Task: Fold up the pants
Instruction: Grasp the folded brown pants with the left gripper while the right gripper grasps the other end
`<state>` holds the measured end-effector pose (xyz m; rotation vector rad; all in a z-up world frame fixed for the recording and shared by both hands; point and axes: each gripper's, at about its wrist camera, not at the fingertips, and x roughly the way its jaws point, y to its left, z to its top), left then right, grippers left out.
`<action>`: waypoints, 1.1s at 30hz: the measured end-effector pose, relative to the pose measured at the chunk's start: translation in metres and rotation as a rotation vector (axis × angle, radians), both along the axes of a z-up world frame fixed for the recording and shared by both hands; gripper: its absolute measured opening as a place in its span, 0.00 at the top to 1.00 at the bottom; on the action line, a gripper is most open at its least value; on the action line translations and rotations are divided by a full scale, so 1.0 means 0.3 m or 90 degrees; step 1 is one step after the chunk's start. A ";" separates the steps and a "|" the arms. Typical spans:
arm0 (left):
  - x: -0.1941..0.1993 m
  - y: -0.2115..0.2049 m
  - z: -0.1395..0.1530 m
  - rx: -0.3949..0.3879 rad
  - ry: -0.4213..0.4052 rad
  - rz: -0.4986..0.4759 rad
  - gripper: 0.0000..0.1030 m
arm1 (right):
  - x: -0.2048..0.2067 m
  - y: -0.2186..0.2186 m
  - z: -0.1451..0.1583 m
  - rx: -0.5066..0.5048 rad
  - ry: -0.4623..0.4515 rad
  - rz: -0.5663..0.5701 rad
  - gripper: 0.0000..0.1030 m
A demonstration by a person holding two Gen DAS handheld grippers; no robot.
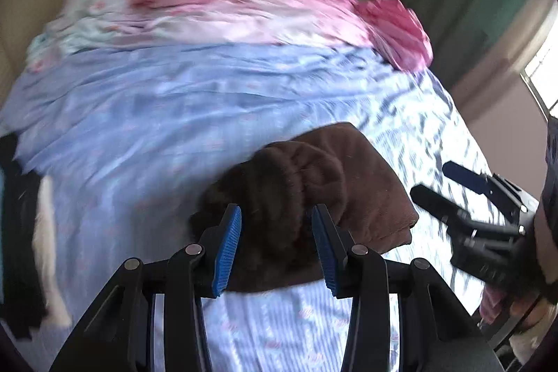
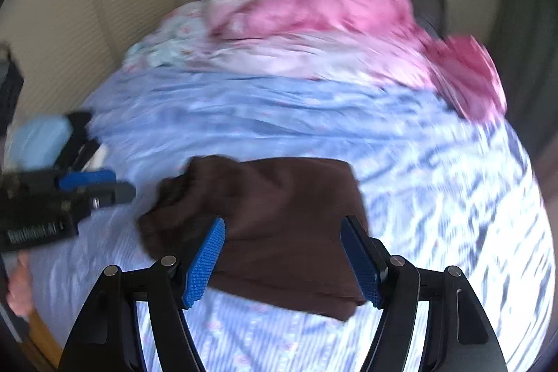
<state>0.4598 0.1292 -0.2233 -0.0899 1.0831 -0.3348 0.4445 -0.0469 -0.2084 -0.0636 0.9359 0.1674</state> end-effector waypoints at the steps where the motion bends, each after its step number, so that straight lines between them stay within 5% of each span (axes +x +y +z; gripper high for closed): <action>1: 0.034 -0.021 -0.017 0.002 0.007 -0.011 0.57 | 0.019 -0.036 -0.011 0.007 0.005 -0.021 0.32; 3: 0.076 -0.041 -0.038 0.002 0.014 -0.012 0.47 | 0.049 -0.087 -0.036 0.015 0.015 -0.051 0.32; 9: 0.176 -0.036 -0.096 -0.033 0.049 0.023 0.38 | 0.115 -0.177 -0.117 0.036 0.044 -0.100 0.32; 14: 0.206 -0.067 -0.182 -0.009 0.093 0.024 0.36 | 0.138 -0.211 -0.162 0.042 0.063 -0.119 0.32; 16: 0.201 -0.086 -0.213 0.005 0.115 0.013 0.39 | 0.145 -0.219 -0.177 0.040 0.069 -0.119 0.32; 20: 0.161 -0.060 -0.211 0.011 0.114 0.050 0.74 | 0.137 -0.238 -0.190 0.034 0.079 -0.118 0.32; 24: 0.095 0.035 -0.124 -0.066 0.085 0.106 0.76 | 0.118 -0.244 -0.179 0.042 0.079 -0.115 0.32; 27: 0.047 0.095 -0.082 -0.074 0.071 0.132 0.76 | 0.103 -0.236 -0.157 0.053 0.067 -0.107 0.32; 33: 0.043 0.175 -0.199 -0.079 0.134 0.157 0.70 | 0.111 -0.198 -0.168 0.050 0.072 -0.087 0.32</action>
